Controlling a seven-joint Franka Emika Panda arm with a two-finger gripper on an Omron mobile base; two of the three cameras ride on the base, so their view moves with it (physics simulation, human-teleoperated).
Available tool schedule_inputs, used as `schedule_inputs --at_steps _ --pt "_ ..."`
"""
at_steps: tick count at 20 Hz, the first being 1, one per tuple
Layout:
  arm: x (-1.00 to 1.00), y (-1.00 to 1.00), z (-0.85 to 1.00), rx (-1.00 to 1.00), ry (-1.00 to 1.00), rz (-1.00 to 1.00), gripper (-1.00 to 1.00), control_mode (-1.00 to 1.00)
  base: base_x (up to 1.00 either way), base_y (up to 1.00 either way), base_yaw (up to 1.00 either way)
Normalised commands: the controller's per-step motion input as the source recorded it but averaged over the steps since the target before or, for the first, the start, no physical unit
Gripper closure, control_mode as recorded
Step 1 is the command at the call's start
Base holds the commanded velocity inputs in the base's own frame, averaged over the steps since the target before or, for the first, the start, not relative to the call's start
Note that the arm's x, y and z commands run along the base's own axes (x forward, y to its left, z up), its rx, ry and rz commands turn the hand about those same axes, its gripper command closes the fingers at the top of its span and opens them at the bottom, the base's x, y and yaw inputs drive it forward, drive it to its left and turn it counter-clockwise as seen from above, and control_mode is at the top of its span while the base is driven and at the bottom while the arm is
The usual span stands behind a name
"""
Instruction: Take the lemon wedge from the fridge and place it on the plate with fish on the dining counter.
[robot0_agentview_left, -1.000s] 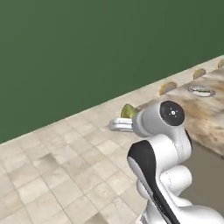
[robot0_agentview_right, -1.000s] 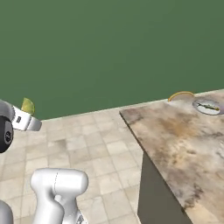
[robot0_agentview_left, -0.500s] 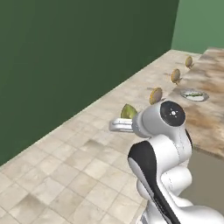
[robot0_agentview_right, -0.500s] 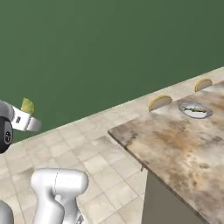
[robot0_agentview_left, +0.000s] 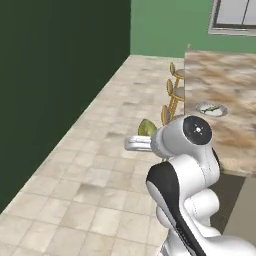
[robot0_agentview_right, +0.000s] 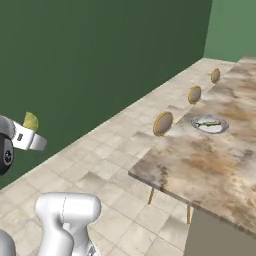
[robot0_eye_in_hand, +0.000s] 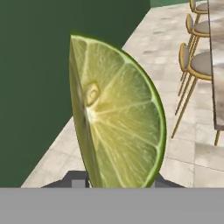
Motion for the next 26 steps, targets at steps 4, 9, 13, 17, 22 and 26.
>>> schedule_inputs --at_steps 4,9,13,17,22,26 --pt "0.00 0.00 0.00 0.00 0.00 0.00 1.00 1.00 1.00 1.00 -0.59" --pt "0.00 0.00 0.00 0.00 0.00 0.00 1.00 1.00 1.00 1.00 -0.65" --pt "0.00 0.00 0.00 0.00 0.00 0.00 1.00 1.00 0.99 0.99 -0.69" --pt "0.00 0.00 0.00 0.00 0.00 0.00 1.00 1.00 0.85 0.95 -0.72" --pt "0.00 0.00 0.00 0.00 0.00 0.00 1.00 1.00 0.16 0.62 -0.86" --pt "0.00 0.00 0.00 0.00 0.00 0.00 1.00 1.00 0.18 0.59 -0.88"
